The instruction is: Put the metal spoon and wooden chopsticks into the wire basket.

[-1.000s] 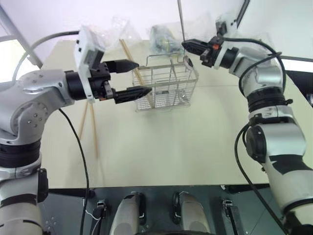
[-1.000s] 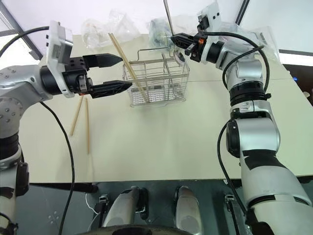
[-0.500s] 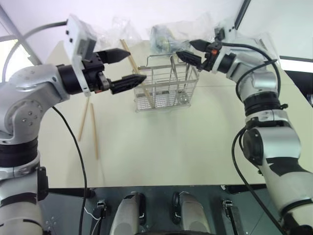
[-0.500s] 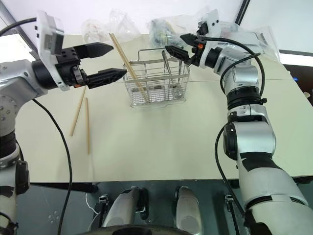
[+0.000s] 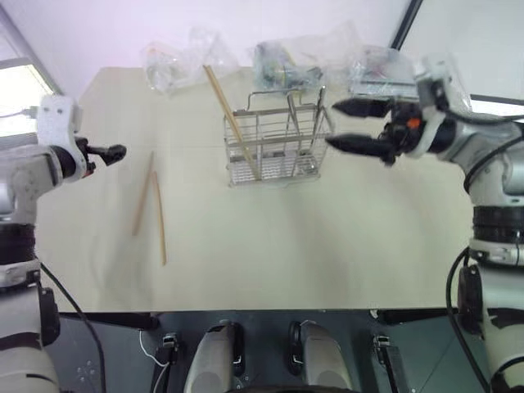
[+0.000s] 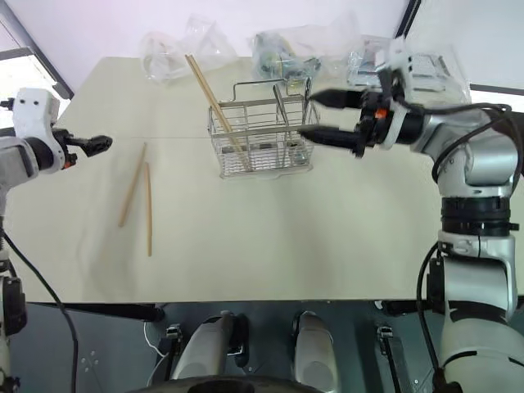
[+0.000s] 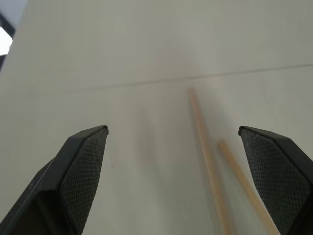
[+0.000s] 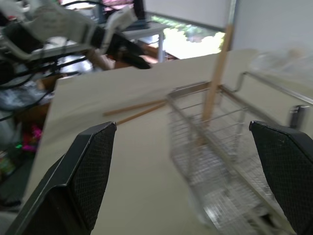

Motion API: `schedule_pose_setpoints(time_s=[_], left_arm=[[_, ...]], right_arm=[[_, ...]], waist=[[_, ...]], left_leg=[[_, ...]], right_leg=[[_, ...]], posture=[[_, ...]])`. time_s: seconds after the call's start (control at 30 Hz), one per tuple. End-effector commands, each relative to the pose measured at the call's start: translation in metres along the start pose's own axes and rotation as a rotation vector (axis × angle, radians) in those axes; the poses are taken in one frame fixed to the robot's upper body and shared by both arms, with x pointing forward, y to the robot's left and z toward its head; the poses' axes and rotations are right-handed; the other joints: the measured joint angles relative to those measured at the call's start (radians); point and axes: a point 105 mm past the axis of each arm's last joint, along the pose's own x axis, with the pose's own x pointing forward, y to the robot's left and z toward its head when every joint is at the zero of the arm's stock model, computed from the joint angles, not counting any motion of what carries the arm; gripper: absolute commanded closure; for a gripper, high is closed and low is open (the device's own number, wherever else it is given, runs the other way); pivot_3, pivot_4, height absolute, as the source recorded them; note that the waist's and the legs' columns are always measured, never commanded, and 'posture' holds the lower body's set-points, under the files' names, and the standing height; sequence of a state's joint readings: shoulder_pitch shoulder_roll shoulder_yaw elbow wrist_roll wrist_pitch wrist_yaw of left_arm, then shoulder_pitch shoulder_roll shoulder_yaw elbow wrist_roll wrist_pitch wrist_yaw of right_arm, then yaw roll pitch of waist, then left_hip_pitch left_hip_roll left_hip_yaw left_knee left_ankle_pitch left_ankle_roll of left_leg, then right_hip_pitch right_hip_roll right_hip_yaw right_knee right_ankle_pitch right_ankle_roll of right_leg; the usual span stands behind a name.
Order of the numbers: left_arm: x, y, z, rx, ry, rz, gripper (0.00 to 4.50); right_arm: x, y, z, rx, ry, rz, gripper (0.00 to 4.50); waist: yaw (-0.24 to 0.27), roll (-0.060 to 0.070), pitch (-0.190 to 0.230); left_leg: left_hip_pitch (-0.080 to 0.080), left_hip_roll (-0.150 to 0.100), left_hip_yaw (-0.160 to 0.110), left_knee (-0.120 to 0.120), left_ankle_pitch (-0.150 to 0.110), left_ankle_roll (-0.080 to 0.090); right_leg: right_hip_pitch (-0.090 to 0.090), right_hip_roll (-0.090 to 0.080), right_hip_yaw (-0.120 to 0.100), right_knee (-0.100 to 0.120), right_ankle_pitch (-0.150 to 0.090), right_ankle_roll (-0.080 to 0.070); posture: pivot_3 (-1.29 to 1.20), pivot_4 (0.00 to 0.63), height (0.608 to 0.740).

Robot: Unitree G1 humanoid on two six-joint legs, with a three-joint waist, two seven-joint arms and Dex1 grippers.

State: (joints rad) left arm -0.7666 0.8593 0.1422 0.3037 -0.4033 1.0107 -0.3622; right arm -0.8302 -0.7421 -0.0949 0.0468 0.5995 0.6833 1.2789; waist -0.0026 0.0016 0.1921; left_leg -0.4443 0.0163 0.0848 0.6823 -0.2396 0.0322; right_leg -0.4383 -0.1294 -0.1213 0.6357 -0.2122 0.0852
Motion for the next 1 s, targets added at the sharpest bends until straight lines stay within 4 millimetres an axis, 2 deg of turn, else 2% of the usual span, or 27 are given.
schedule_pose_setpoints(time_s=[0.03,0.13,0.37,0.53,0.77,1.0], left_arm=[[0.008,-0.004,0.012,0.012,-0.025,-0.014,0.0],[0.02,0.002,-0.001,0.038,0.033,0.022,0.0],[0.031,0.004,-0.015,0.061,0.093,0.053,0.0],[0.04,-0.008,-0.024,0.064,0.102,0.006,0.0],[0.048,-0.015,-0.018,0.055,0.081,-0.005,0.0],[0.055,-0.016,-0.043,0.07,0.181,-0.014,0.0]], right_arm=[[0.0,0.011,0.016,-0.04,-0.041,0.01,0.05],[0.001,0.008,0.016,-0.034,-0.063,-0.038,0.05],[-0.004,0.002,0.013,-0.021,-0.063,-0.112,0.05],[-0.007,-0.005,0.015,-0.018,-0.059,-0.157,0.05],[-0.001,-0.007,0.02,-0.018,-0.077,-0.154,0.05],[-0.003,-0.017,0.022,-0.02,-0.081,-0.194,0.05]], waist=[[0.005,-0.002,0.001],[0.01,-0.003,0.0],[0.014,-0.004,0.001],[0.016,-0.004,0.001],[0.014,-0.005,0.001],[0.013,-0.005,0.001]], left_leg=[[0.0,0.0,0.0,0.0,0.0,0.0],[0.0,0.0,0.0,0.0,0.0,0.0],[-0.001,0.0,0.003,0.0,0.002,-0.004],[-0.001,0.0,0.003,0.001,-0.001,0.002],[-0.002,0.0,0.003,0.001,-0.001,0.002],[-0.001,0.0,0.004,0.001,-0.001,0.002]], right_leg=[[0.0,0.0,0.0,0.0,0.0,0.0],[0.0,0.0,0.0,0.0,0.0,0.0],[-0.002,-0.002,0.0,0.0,0.0,0.0],[-0.002,-0.003,0.0,0.0,0.0,0.0],[-0.002,-0.003,0.0,0.001,0.0,0.0],[-0.003,-0.003,0.0,0.001,0.0,0.0]], posture=[[0.0,0.15,0.704],[0.0,0.15,0.704],[0.0,0.15,0.704],[0.0,0.15,0.704],[0.0,0.15,0.704],[0.0,0.15,0.704]])
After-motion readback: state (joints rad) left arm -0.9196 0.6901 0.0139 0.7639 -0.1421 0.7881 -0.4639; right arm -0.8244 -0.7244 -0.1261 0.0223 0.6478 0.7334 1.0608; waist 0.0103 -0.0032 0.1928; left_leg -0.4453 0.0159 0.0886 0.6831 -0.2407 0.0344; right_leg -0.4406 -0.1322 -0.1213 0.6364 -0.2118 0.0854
